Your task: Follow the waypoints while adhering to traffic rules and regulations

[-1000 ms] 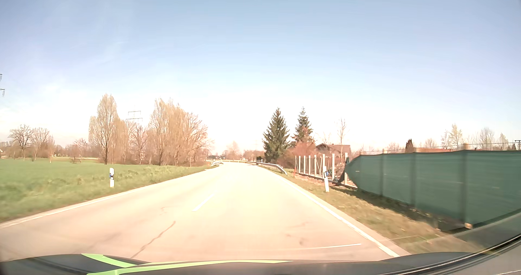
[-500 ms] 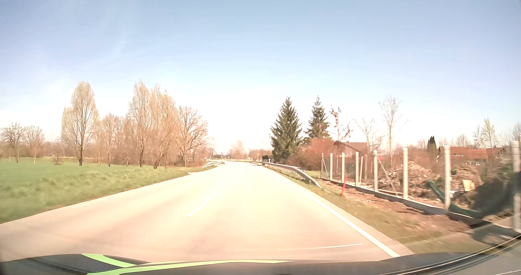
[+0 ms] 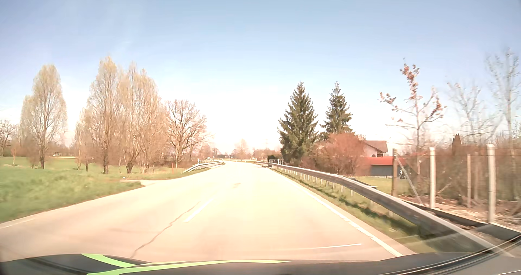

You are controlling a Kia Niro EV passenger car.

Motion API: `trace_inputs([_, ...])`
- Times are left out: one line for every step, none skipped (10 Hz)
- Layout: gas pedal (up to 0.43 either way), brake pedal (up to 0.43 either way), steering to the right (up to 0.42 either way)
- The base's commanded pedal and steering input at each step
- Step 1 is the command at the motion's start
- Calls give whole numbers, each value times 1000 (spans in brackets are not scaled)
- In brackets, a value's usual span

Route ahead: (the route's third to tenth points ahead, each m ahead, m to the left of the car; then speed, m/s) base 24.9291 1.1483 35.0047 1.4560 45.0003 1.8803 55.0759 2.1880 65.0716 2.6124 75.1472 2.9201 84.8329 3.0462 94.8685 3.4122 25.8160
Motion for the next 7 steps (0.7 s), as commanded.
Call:
trace_inputs([299, 0, -7])
trace_inputs([299, 0, -6])
trace_inputs([299, 0, -6])
trace_inputs([299, 0, -6])
trace_inputs([299, 0, -6])
trace_inputs([299, 0, -6])
trace_inputs([299, 0, -6])
